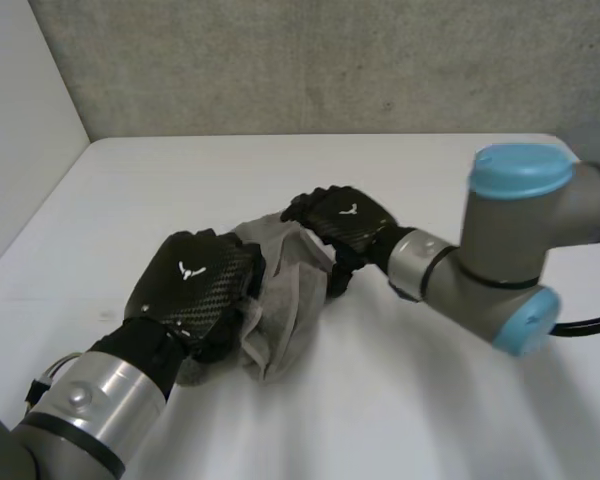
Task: Fold the towel.
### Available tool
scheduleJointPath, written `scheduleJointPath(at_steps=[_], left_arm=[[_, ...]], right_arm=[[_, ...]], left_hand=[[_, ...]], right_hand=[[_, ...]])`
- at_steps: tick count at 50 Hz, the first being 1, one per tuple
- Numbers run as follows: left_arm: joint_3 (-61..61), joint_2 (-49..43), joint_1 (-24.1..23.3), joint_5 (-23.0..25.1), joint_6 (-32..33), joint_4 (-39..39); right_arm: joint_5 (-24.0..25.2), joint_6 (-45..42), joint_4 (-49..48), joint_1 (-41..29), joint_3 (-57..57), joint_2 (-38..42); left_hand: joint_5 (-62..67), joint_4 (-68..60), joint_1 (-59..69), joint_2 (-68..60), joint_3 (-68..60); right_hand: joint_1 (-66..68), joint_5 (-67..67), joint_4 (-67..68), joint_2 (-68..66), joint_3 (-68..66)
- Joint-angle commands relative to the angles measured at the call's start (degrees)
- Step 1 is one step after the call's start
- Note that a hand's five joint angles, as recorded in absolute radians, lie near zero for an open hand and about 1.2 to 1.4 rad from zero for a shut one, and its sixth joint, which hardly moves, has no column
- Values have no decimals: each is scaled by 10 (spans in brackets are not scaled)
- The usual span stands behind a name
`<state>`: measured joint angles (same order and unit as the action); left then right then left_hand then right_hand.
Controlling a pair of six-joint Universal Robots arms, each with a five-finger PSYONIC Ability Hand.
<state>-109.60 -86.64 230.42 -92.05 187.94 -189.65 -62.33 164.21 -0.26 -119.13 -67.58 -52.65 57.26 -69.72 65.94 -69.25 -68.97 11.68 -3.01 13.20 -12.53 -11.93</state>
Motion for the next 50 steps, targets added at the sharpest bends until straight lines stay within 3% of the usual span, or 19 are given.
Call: scheduleJointPath(at_steps=[1,6,9,10,11,13,15,19,22,24,25,27,29,35,43,50], left_arm=[[-9,7,2,-1,-2,13],[-10,8,11,0,-2,13],[-10,9,14,0,-3,14],[-11,9,14,1,-3,14],[-11,9,14,1,-3,14],[-15,10,14,6,-2,14],[-15,11,15,14,-2,13],[-12,12,21,27,-2,8],[0,12,46,40,-2,-7],[33,10,91,62,-1,-37],[33,10,91,63,-1,-37],[56,3,114,84,-2,-49],[115,-14,141,135,-2,-65],[248,-94,145,205,-8,-59],[298,-200,146,212,-5,-24],[263,-272,154,215,-2,8]], right_arm=[[-19,-5,-33,-49,-2,48],[-10,-6,-36,-62,3,70],[-11,1,-40,-62,11,78],[-13,4,-46,-62,18,79],[-13,4,-46,-62,18,79],[-16,10,-67,-62,31,81],[-18,15,-79,-62,35,79],[-34,25,-99,-61,45,70],[-79,27,-113,-58,55,40],[-159,16,-134,-53,51,-22],[-160,16,-134,-53,51,-22],[-227,12,-171,-29,29,-88],[-249,13,-190,-16,8,-119],[-261,1,-235,-8,-88,-230],[-266,-85,-231,-9,-234,-319],[-269,-169,-195,-10,-337,-322]], left_hand=[[127,-103,141,-108,-110],[127,-103,141,-108,-110],[127,-103,141,-108,-110],[127,-103,141,-108,-110],[127,-103,141,-108,-110],[127,-103,141,-108,-110],[127,-103,141,-108,-110],[127,-103,141,-108,-110],[127,-103,141,-108,-110],[127,-103,141,-108,-110],[127,-103,141,-108,-110],[127,-103,141,-108,-110],[127,-103,141,-108,-110],[127,-103,141,-108,-110],[127,-103,141,-108,-110],[127,-103,141,-108,-110]], right_hand=[[-17,30,-32,25,19],[-17,30,-32,25,19],[97,-83,82,-88,-94],[260,-247,245,-251,-257],[262,-248,246,-253,-259],[640,-627,625,-632,-637],[683,-670,668,-674,-680],[683,-670,668,-675,-681],[683,-670,668,-675,-681],[683,-670,668,-675,-681],[683,-670,668,-675,-681],[683,-670,668,-675,-681],[683,-670,668,-675,-681],[683,-670,668,-675,-681],[683,-670,668,-675,-681],[683,-670,668,-675,-681]])
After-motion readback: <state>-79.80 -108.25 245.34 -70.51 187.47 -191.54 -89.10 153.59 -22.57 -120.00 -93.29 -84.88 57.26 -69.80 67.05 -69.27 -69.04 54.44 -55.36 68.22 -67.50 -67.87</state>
